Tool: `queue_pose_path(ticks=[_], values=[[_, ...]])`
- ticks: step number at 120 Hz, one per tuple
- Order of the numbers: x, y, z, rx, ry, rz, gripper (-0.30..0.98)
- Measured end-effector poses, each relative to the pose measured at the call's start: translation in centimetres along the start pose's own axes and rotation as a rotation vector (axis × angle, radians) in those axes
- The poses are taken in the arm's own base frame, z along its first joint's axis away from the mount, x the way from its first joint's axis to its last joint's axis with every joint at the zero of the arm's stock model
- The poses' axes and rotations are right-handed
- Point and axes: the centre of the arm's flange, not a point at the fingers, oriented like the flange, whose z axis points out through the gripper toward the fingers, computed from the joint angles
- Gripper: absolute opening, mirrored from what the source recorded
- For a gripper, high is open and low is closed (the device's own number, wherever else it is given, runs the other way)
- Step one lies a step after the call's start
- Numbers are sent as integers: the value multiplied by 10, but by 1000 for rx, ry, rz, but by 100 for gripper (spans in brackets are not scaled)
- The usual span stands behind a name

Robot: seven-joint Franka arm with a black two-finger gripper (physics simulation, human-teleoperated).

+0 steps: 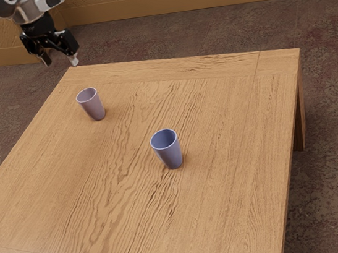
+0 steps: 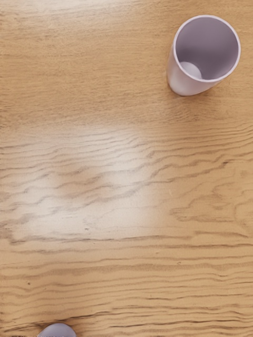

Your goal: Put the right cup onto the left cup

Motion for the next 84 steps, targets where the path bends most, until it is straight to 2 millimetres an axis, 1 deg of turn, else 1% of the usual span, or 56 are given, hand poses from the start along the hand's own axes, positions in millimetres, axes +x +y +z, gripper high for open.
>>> queue_pose_path(ticks=[7,16,28,36,46,50,59,70,77,84], values=[[-8,0,5,-1,-5,10,67],[-8,-2,12,4,-5,15,67],[-6,12,22,7,-14,43,67],[-7,22,38,3,-30,52,67],[-6,33,66,-7,-52,44,67],[-5,43,76,-10,-57,40,67],[-1,73,99,-18,-63,32,67],[4,110,121,-39,-57,7,67],[3,133,135,-56,-61,-8,67],[-3,155,145,-69,-65,-17,67]])
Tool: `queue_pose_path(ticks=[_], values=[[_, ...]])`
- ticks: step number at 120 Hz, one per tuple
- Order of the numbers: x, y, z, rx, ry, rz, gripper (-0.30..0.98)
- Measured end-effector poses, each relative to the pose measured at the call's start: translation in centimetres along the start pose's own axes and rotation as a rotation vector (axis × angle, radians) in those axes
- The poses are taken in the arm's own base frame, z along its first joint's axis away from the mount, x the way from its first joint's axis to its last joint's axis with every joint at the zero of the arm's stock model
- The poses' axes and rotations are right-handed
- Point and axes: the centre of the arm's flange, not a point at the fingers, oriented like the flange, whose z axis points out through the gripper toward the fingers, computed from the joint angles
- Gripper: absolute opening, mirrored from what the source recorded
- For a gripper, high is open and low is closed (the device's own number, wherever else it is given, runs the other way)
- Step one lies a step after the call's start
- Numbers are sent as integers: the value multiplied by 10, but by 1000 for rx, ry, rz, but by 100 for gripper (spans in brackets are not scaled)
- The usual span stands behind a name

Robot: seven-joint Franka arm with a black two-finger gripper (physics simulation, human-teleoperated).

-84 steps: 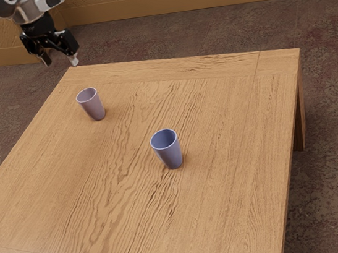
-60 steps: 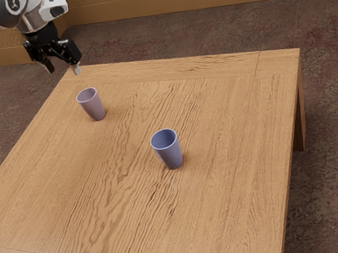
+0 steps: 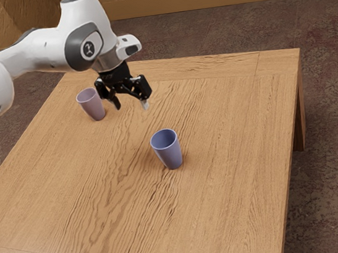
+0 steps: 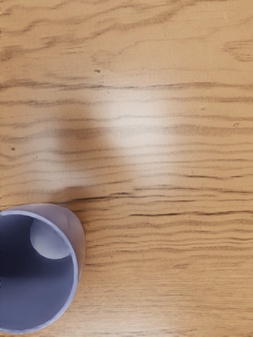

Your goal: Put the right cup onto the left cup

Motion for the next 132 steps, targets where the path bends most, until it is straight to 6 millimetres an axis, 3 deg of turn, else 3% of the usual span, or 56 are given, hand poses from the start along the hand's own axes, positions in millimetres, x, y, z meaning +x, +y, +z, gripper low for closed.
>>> queue_pose_path(ticks=[17,36,59,132], values=[[-15,28,28,-30,-34,-49,67],[-32,65,42,-41,-61,-61,67],[-39,93,59,-37,-85,-83,67],[-3,100,103,-11,-84,-209,65]])
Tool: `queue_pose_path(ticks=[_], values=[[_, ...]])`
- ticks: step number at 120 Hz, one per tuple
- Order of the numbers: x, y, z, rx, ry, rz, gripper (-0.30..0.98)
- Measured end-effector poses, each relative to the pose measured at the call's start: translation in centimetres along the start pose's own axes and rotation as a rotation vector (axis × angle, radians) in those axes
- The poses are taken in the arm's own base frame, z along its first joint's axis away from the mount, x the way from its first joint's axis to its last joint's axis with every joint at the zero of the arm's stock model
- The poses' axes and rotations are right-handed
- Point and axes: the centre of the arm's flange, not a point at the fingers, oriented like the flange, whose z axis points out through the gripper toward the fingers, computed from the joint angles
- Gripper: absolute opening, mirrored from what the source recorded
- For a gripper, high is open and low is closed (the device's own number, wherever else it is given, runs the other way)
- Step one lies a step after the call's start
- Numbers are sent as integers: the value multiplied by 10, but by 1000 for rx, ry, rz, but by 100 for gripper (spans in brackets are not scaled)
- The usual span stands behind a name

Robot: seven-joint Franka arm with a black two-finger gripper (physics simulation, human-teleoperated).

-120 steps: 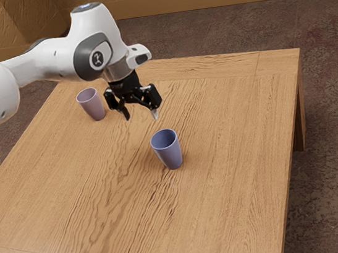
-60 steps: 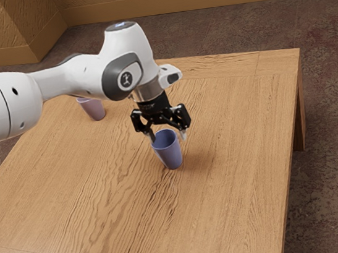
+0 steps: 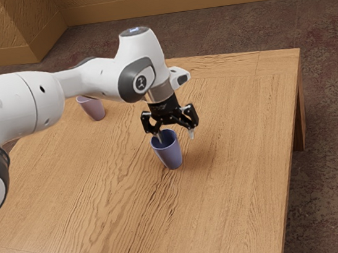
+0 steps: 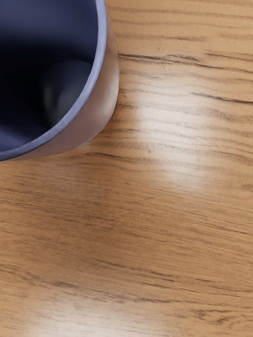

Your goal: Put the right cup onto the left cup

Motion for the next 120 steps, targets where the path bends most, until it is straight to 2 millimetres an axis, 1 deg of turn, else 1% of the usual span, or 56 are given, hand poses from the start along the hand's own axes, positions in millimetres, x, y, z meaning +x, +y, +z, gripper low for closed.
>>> queue_pose_path(ticks=[7,12,20,42,57,78,120], values=[[1,0,7,3,-5,-8,62],[2,0,10,3,-4,-13,58],[3,0,14,5,-7,-21,48],[3,-3,21,6,-11,-41,16],[4,-6,22,6,-13,-53,3],[2,-9,27,13,-21,-65,-6],[5,-14,34,21,-24,-89,-9]])
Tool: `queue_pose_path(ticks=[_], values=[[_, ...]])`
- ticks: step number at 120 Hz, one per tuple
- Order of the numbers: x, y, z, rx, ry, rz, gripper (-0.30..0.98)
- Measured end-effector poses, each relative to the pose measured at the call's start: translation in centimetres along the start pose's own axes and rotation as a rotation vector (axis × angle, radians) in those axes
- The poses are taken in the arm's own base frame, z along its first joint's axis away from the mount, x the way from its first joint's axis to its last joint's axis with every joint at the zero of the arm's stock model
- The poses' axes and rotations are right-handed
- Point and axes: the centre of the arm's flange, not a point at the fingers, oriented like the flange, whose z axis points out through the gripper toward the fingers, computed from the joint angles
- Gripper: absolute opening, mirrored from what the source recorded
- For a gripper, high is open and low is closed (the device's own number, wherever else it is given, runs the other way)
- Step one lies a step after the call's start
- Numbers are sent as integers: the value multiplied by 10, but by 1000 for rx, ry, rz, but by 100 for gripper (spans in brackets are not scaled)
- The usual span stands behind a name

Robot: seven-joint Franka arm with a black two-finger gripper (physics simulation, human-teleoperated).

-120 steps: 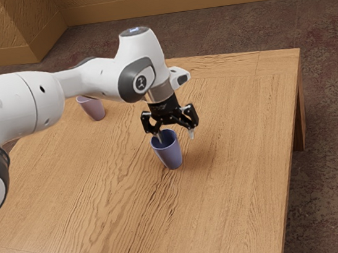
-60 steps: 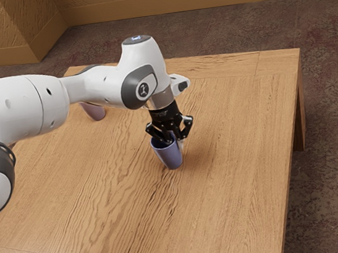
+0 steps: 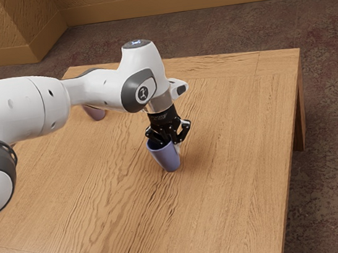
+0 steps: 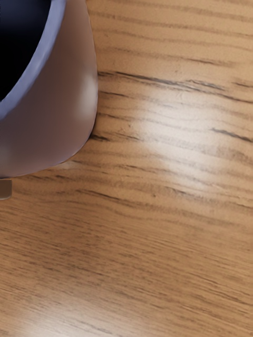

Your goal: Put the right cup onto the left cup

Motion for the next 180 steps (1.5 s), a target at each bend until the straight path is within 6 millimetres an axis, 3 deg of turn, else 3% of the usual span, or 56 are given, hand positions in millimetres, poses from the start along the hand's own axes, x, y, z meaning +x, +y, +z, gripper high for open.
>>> queue_pose_path(ticks=[16,29,57,87,101,136,154,166,180], values=[[0,-1,-6,-4,7,-5,-9],[1,-8,-30,-12,40,-8,-9],[32,-75,-102,7,140,-84,-10],[101,-160,-172,65,254,-203,-10],[133,-194,-182,91,264,-245,-10],[194,-255,-161,106,202,-301,-9],[214,-270,-162,84,197,-307,-10],[220,-270,-169,75,212,-296,-10],[229,-273,-163,74,217,-288,-10]])
